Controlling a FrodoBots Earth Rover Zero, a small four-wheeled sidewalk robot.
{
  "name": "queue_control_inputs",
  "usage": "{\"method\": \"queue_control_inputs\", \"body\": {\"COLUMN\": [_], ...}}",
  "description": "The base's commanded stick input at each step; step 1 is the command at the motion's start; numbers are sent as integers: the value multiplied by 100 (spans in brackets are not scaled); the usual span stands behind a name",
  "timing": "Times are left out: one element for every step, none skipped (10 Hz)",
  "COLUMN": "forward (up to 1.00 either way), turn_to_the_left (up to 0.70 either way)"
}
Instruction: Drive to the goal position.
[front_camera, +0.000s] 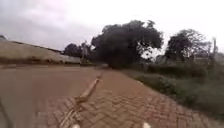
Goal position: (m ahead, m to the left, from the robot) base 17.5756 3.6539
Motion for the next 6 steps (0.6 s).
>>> {"method": "queue_control_inputs", "body": {"forward": [0,0,0,70,70,70], "turn_to_the_left": [0,0,0,0,0,0]}}
